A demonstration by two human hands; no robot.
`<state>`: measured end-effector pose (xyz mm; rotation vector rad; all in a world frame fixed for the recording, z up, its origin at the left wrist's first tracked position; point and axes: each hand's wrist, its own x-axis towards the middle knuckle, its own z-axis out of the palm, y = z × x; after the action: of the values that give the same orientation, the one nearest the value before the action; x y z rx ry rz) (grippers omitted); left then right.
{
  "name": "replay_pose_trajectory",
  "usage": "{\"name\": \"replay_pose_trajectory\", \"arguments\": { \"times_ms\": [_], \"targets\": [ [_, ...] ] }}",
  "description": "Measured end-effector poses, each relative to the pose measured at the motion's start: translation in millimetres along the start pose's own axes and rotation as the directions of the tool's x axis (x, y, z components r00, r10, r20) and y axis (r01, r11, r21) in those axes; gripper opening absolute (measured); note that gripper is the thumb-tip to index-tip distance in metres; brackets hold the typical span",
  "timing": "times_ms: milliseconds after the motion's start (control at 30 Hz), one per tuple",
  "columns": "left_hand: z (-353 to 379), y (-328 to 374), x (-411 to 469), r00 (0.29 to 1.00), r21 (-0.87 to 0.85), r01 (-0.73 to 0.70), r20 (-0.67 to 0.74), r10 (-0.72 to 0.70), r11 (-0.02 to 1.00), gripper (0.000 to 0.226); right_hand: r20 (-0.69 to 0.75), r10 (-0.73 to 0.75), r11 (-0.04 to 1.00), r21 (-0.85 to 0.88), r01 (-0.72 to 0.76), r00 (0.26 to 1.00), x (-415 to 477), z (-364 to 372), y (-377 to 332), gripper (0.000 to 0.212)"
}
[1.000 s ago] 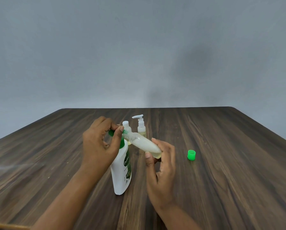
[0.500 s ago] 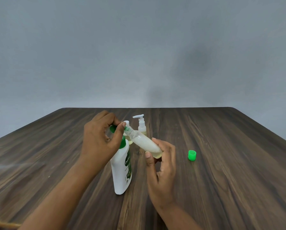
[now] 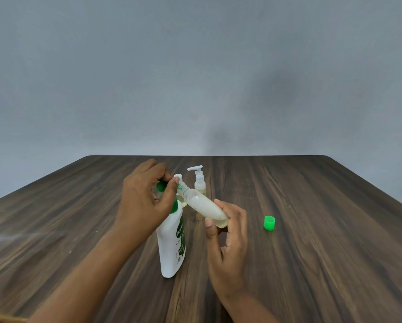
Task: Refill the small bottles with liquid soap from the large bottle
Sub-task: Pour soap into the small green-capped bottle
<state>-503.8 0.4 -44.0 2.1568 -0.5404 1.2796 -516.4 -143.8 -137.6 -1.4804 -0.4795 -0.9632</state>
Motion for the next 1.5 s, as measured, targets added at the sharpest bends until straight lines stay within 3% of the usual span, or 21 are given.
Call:
{"name": "replay_pose_trajectory", "arguments": {
  "times_ms": [200, 567, 800, 1167, 1500],
  "targets": [
    [11, -5, -15, 0.996, -0.070, 0.040, -0.080, -0.045, 0.997, 0.023, -0.008, 0.004, 1.000, 0.000, -0.004, 1.000, 1, 2, 2, 0.028],
    [-1, -6, -1, 0.999, -0.068, 0.039, -0.004, -0.040, 0.997, 0.030, -0.002, 0.001, 1.000, -0.001, -0.001, 1.000, 0, 2, 0, 0.028],
    [5, -9, -13, 0.995, -0.149, 0.066, -0.060, -0.076, 0.987, 0.031, -0.006, 0.018, 1.000, -0.003, -0.018, 1.000, 0, 4, 2, 0.028],
    [-2, -7, 0, 1.000, -0.051, 0.021, 0.004, -0.021, 0.998, 0.030, -0.009, -0.002, 1.000, -0.002, 0.002, 1.000, 0, 2, 1, 0.027],
    [9, -7, -16, 0.995, -0.096, 0.034, -0.094, -0.043, 0.995, 0.027, -0.013, 0.007, 1.000, 0.001, -0.007, 1.000, -1, 2, 1, 0.028]
  ]
}}
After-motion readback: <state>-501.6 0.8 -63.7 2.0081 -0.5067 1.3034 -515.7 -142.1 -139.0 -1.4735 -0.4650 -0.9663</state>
